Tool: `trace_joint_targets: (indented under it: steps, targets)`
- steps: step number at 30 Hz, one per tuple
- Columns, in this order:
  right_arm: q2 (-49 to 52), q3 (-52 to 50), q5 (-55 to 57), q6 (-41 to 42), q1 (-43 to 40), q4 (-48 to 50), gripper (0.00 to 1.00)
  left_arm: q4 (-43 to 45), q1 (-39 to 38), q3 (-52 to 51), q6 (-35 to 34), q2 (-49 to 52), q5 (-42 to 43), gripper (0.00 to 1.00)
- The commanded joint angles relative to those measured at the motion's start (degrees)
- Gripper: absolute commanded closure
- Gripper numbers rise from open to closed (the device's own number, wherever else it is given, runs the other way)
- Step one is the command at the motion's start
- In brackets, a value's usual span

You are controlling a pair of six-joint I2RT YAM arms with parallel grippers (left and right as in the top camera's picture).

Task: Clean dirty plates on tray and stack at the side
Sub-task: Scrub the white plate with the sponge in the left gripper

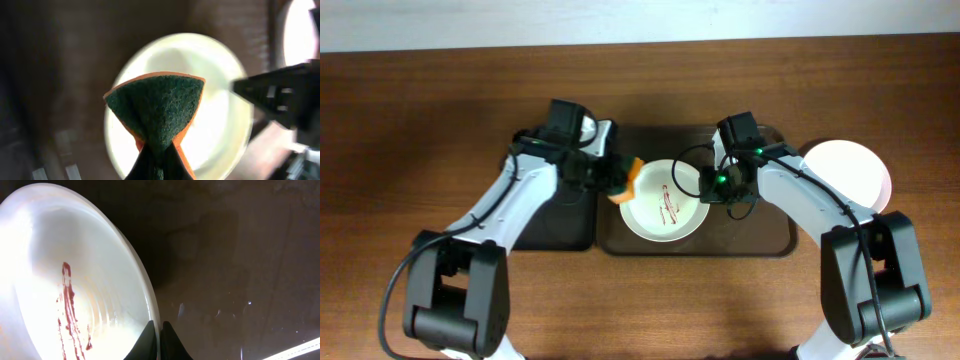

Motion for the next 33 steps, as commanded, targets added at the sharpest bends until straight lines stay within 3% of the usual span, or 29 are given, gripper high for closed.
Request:
trace_joint_targets:
  steps: [1, 8, 14, 19, 28, 31, 33]
  targets:
    - [-0.3, 0.2, 0.5, -0.1, 0.1, 0.2, 0.94, 1.6, -3.7, -0.5, -10.4, -0.6, 2.1, 1.00]
    - [-0.3, 0.2, 0.5, -0.1, 0.1, 0.2, 0.93, 6.1, -10.0, -0.5, -24.2, 6.5, 2.0, 1.00]
    - [-0.3, 0.2, 0.5, -0.1, 0.1, 0.2, 0.93, 12.2, -13.4, -0.5, -30.2, 11.3, 5.0, 1.00]
    - [-0.3, 0.2, 0.5, -0.1, 0.1, 0.2, 0.93, 16.3, -15.5, -0.4, -30.2, 13.1, 5.2, 1.00]
    - [-0.3, 0.1, 0.5, -0.1, 0.1, -0.3, 0.88, 10.3, -17.4, -0.4, -29.9, 13.3, -9.3, 1.00]
    - [-0.2, -0.3, 0.5, -0.1, 0.1, -0.3, 0.73, 8.6, -17.4, -0.5, -29.4, 13.3, -11.5, 1.00]
    - [0.0, -0.3, 0.5, -0.1, 0.1, -0.3, 0.73, 8.1, -17.4, -0.5, -28.8, 13.3, -12.7, 1.00]
